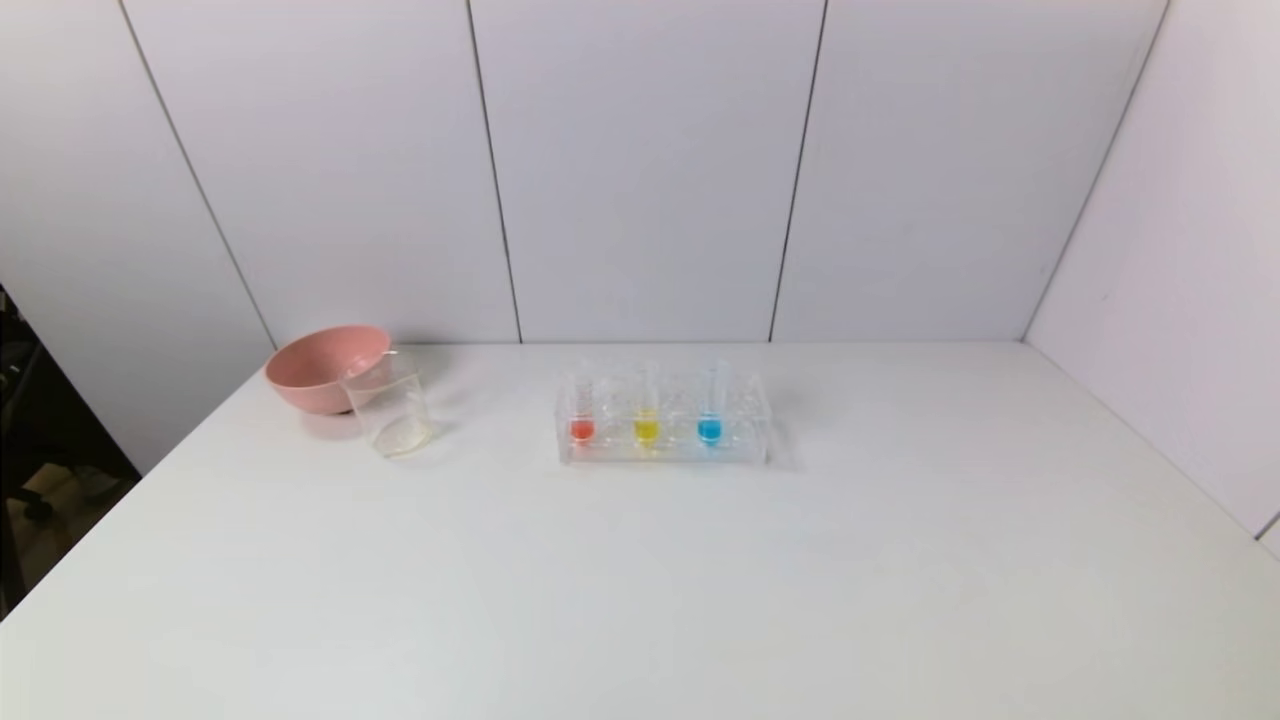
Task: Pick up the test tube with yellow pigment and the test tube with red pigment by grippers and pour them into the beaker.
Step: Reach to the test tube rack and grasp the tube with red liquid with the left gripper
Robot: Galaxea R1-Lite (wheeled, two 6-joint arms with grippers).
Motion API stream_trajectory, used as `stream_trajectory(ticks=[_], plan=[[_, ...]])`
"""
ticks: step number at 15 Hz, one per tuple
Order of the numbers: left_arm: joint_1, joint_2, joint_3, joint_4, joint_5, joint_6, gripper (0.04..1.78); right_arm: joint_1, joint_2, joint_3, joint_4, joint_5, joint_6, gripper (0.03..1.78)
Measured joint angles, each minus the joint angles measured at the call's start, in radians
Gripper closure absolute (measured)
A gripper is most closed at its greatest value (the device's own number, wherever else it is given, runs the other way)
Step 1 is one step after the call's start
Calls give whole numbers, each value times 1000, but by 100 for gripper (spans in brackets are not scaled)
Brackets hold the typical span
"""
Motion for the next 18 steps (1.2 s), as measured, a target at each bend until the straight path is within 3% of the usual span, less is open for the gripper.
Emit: stream_trajectory(ticks=[4,9,15,18], plan=[[-11,139,-136,-8,-21,-4,6,0,0,0,0,0,0,10],[-108,449,-217,-122,-47,-3,6,0,0,0,0,0,0,10],[-173,867,-323,-231,-292,71,6,0,0,0,0,0,0,10],[-271,1057,-381,-305,-314,68,6,0,0,0,0,0,0,10]])
